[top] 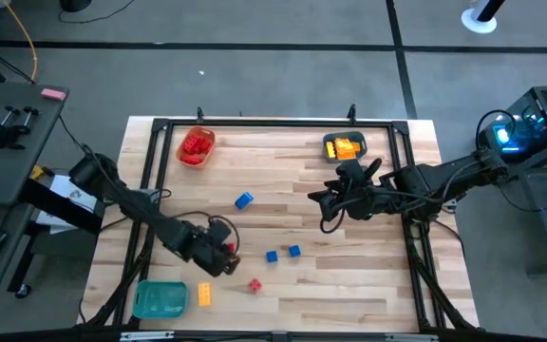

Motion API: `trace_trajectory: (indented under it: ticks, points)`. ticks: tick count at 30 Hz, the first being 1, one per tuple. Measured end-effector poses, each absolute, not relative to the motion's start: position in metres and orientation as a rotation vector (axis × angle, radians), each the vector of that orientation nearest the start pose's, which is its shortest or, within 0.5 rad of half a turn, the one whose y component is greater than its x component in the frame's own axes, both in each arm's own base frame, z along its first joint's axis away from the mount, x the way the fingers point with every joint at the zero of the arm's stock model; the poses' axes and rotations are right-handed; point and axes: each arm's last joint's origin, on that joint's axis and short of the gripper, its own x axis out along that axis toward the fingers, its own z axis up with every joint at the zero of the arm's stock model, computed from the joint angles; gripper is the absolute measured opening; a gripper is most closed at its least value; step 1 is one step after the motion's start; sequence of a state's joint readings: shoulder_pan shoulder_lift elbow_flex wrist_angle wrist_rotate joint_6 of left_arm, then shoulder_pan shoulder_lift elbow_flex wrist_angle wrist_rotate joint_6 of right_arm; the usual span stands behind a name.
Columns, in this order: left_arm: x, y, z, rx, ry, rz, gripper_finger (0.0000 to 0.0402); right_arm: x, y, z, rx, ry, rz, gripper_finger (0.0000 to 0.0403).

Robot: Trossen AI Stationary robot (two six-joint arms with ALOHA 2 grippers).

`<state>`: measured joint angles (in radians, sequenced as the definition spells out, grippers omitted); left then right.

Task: Sort blocks
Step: Put the red game piece into the orange bin

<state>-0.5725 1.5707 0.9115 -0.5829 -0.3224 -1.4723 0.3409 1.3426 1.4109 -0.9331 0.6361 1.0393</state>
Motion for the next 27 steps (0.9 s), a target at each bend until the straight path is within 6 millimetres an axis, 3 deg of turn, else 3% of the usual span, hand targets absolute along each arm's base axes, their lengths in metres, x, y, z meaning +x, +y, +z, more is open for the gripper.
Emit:
trace_trajectory:
  ticks: [16,27]
  points:
    - [0.242,-0.148,0.166,-0.931,1.028,0.69,0.0216,0.249,0.07,0.366,0.547,0.555,-0.634,0.0161]
    - [0.259,-0.139,0.145,-1.086,1.012,0.821,0.0235,0.249,0.07,0.366,0.531,0.56,-0.63,0.0161]
